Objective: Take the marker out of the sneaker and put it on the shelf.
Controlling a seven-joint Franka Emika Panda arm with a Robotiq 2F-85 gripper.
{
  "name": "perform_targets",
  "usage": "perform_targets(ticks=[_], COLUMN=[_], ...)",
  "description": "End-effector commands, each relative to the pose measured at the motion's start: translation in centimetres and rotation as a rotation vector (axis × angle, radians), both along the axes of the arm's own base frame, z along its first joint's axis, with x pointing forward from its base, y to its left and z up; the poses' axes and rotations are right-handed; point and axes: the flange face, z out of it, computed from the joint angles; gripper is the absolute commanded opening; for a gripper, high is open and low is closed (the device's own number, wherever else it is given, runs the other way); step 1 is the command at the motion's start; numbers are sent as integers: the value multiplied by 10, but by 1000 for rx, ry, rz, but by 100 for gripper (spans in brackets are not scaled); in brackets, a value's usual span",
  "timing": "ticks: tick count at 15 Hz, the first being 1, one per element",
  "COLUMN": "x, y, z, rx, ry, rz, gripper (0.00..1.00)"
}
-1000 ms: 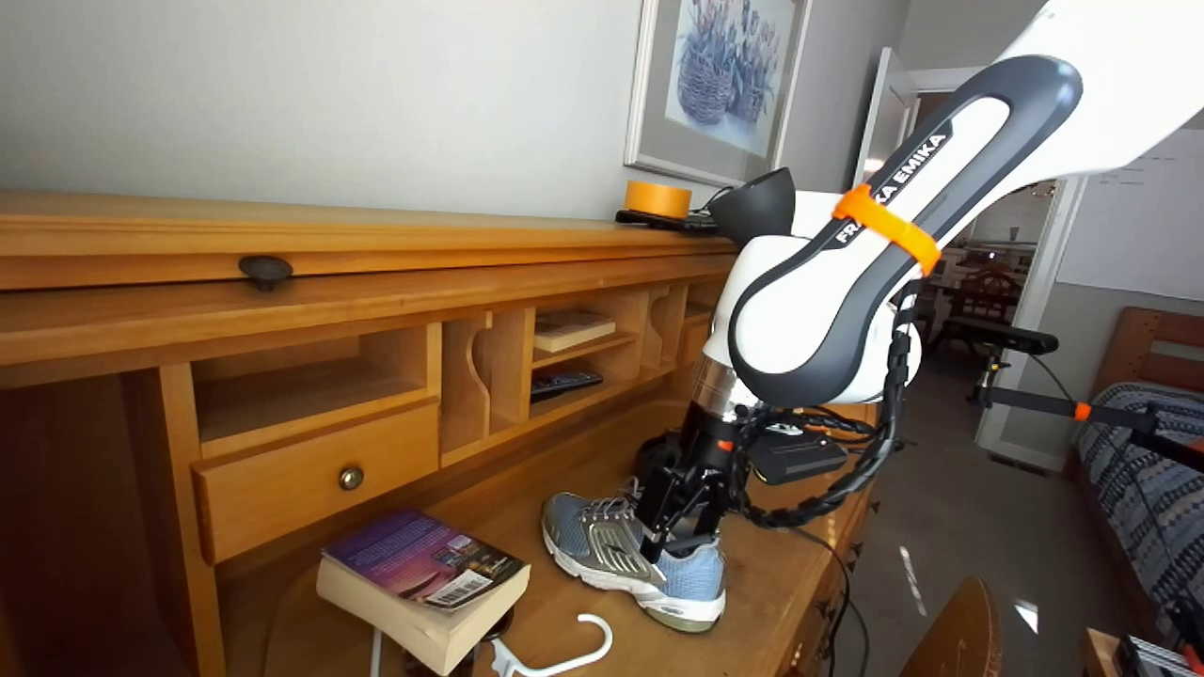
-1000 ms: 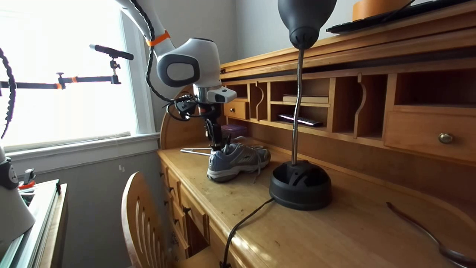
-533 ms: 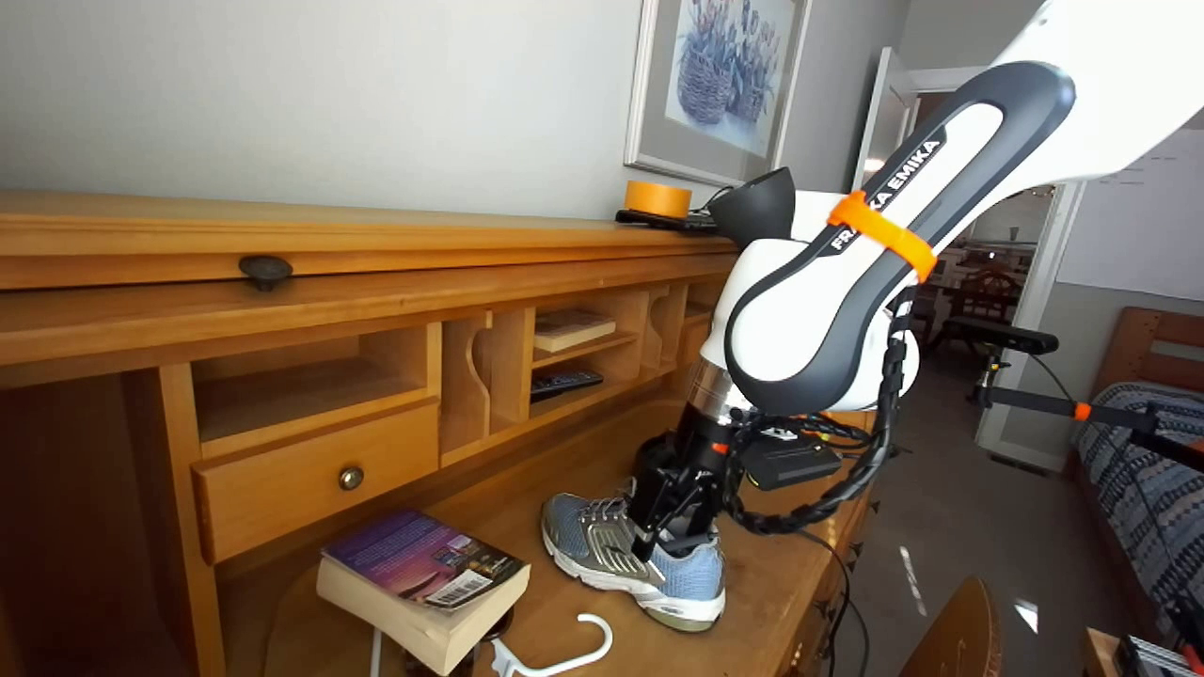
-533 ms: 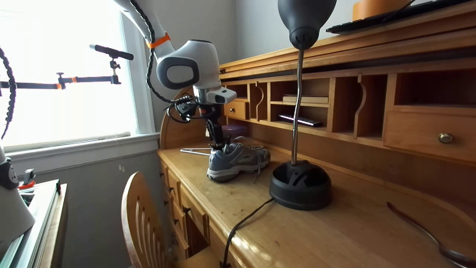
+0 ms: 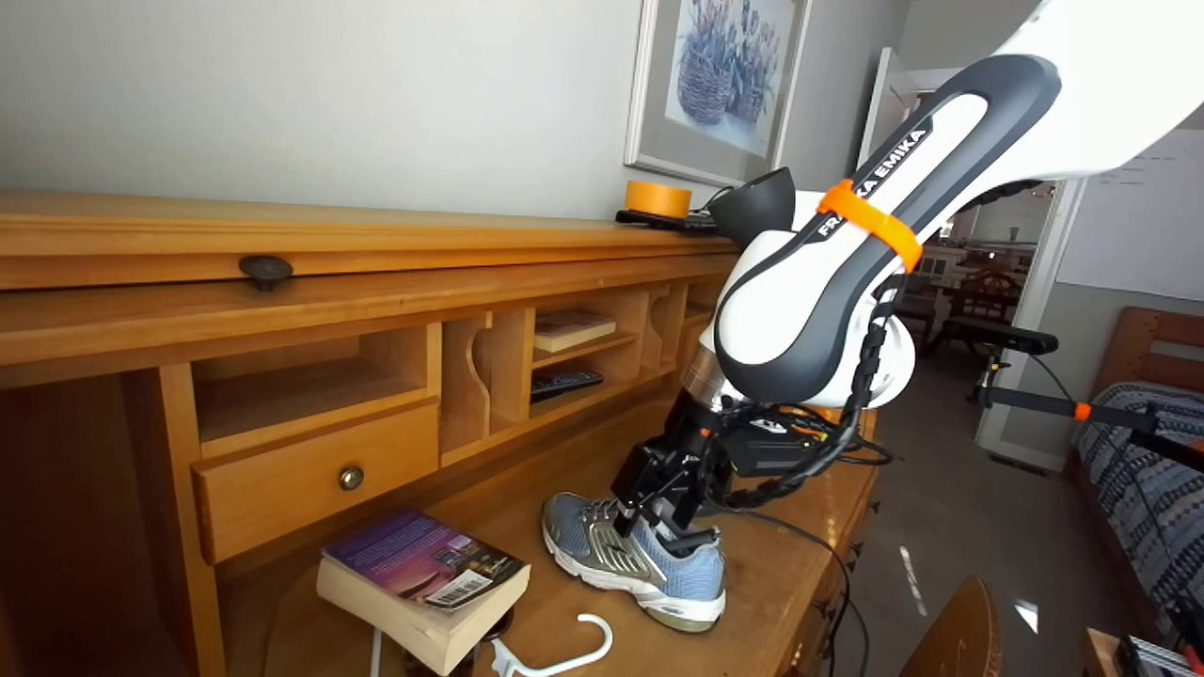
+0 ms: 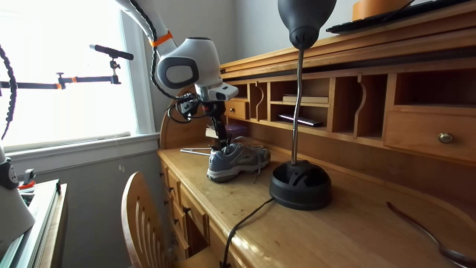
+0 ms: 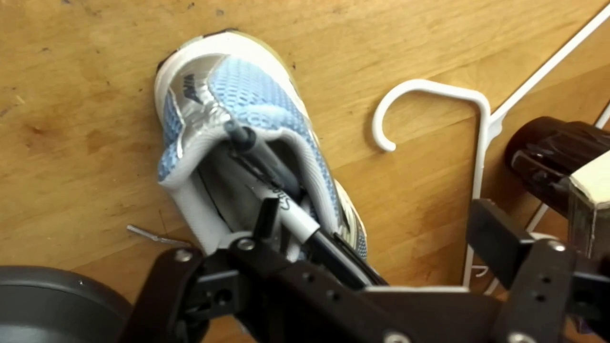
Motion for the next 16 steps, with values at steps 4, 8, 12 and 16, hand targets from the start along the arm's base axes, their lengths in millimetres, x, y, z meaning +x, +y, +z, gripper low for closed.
perform_targets(ticks=[4,8,12,16], x=[2,2,-3,-2], y=[9,6,-8,-19], z=[11,18,27,28], rx=[24,31,-12,-85], ry=[-89,-90,-72,-80], rz=[5,29,46,112], gripper=[100,100,100,100])
